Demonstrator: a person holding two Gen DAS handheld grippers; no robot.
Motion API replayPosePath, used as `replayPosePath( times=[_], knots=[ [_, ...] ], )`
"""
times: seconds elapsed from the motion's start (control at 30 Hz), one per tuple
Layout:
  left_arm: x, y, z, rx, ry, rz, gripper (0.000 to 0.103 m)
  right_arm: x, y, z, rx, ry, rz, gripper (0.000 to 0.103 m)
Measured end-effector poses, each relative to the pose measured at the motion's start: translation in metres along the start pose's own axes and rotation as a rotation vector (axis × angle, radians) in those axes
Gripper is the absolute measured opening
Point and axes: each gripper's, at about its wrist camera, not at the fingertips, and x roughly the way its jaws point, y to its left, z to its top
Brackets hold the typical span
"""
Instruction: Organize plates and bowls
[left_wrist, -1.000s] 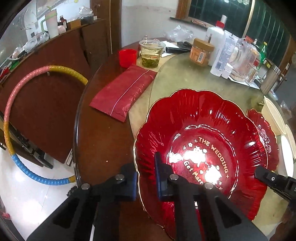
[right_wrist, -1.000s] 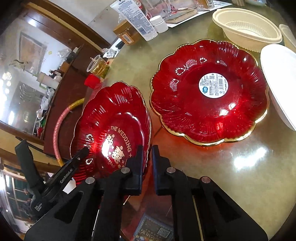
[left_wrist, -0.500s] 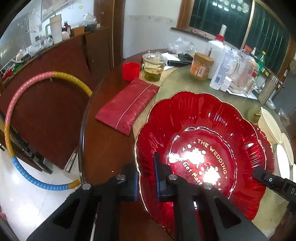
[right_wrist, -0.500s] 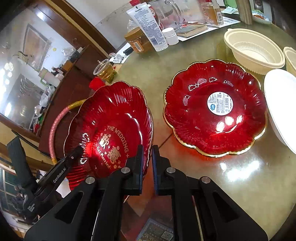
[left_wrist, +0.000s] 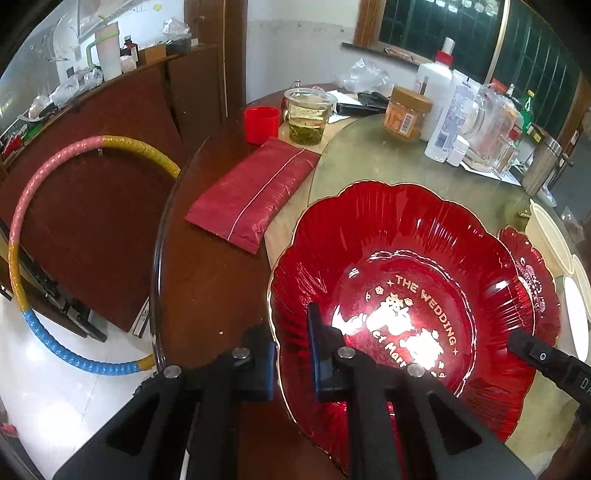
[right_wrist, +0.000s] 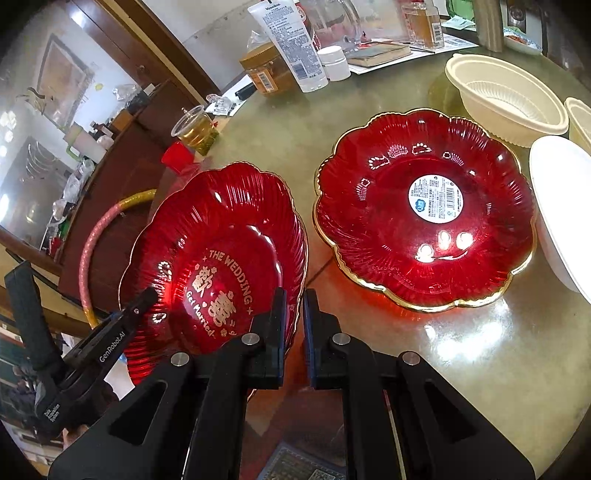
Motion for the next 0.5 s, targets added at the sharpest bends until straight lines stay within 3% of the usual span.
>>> replayPosePath(
  times=[0.3, 0.33, 0.43, 0.5],
  knots=[
    [0.0013, -0.0012, -0.0002, -0.003, 0.001, -0.003, 0.015, -0.0012, -0.0005, -0.0011, 0.008, 0.006, -0.014, 0.009],
    [0.0016, -0.001, -0.0004, -0.001, 0.004, -0.001, 0.019, -0.0011, -0.0013, -0.0007, 0.015, 0.007, -0.009, 0.009],
    [0.0016, 0.0017, 0.0003, -0.005, 0.017, 0.032, 0.053, -0.0017, -0.0038, -0.0009, 0.026, 0.016, -0.003, 0.013],
    [-0.0059, 0.0061, 0.0008, -0.021, -0.028, 0.063, 0.056, -0.0035, -0.0053, -0.0012, 0.03, 0.019, -0.007, 0.014]
  ],
)
